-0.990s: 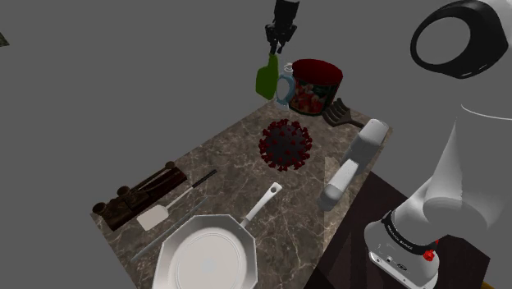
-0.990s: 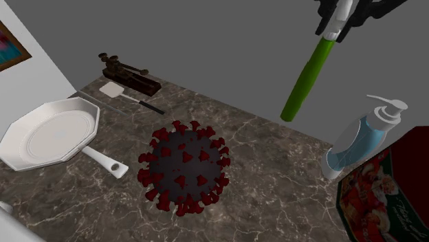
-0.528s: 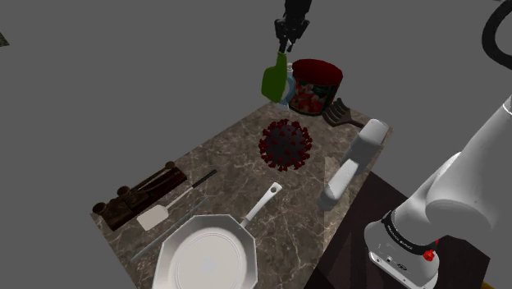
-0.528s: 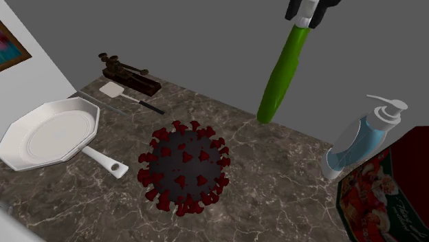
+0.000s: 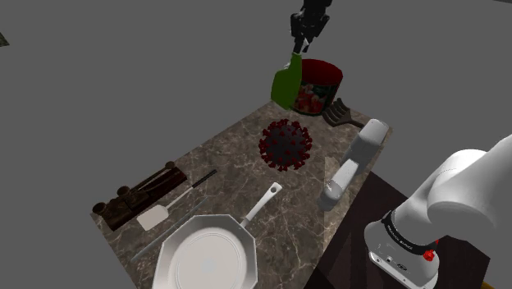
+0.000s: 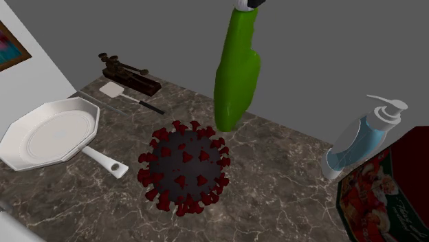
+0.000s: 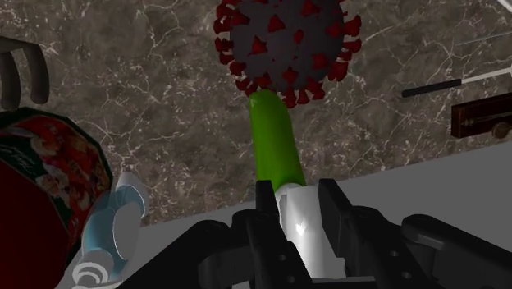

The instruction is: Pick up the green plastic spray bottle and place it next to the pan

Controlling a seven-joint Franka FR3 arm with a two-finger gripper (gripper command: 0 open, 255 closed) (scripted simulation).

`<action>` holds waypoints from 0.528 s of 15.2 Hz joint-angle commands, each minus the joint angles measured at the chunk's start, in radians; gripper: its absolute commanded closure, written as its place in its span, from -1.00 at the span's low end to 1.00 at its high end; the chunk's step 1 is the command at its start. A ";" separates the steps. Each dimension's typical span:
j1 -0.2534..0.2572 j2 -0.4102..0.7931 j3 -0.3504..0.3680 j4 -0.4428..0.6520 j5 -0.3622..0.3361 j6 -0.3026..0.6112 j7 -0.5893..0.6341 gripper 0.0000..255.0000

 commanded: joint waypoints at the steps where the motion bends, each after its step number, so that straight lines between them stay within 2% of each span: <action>1: 0.008 -0.058 0.013 -0.029 -0.002 -0.028 0.023 1.00; 8: 0.033 -0.255 0.066 -0.119 0.006 -0.133 0.104 1.00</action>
